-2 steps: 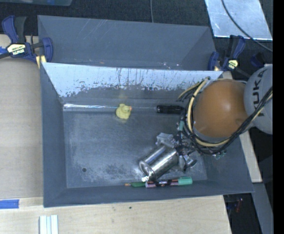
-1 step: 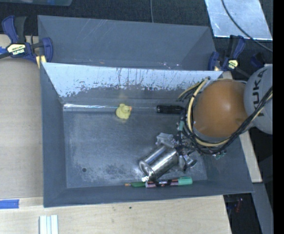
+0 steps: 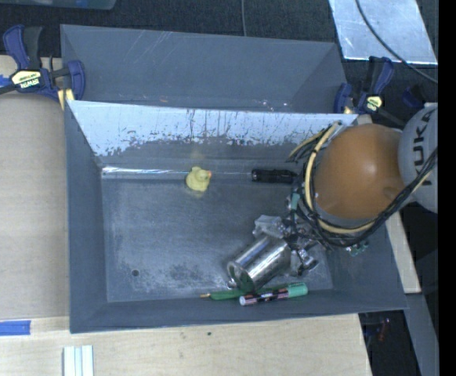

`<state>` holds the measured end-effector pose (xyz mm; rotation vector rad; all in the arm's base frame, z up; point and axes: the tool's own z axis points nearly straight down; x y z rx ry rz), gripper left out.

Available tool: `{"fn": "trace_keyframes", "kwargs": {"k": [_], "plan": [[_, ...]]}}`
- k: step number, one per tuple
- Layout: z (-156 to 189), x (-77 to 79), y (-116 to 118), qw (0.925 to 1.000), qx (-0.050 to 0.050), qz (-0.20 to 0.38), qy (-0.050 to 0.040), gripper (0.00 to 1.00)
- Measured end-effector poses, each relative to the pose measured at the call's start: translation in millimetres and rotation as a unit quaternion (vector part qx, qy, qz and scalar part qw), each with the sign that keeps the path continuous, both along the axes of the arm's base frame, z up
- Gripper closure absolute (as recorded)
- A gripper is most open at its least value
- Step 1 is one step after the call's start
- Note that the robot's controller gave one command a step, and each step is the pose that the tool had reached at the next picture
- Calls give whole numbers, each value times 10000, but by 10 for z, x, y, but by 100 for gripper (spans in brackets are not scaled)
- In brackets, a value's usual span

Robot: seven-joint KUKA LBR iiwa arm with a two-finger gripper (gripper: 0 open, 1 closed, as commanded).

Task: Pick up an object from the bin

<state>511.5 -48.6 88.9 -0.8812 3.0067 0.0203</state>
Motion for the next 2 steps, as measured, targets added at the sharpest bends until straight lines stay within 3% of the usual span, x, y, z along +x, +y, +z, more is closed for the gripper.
{"fn": "trace_keyframes", "kwargs": {"k": [1,2], "plan": [[344,15,-4,10000,-2,-7,-38,100],[452,8,-3,10000,-1,-11,-27,100]]}}
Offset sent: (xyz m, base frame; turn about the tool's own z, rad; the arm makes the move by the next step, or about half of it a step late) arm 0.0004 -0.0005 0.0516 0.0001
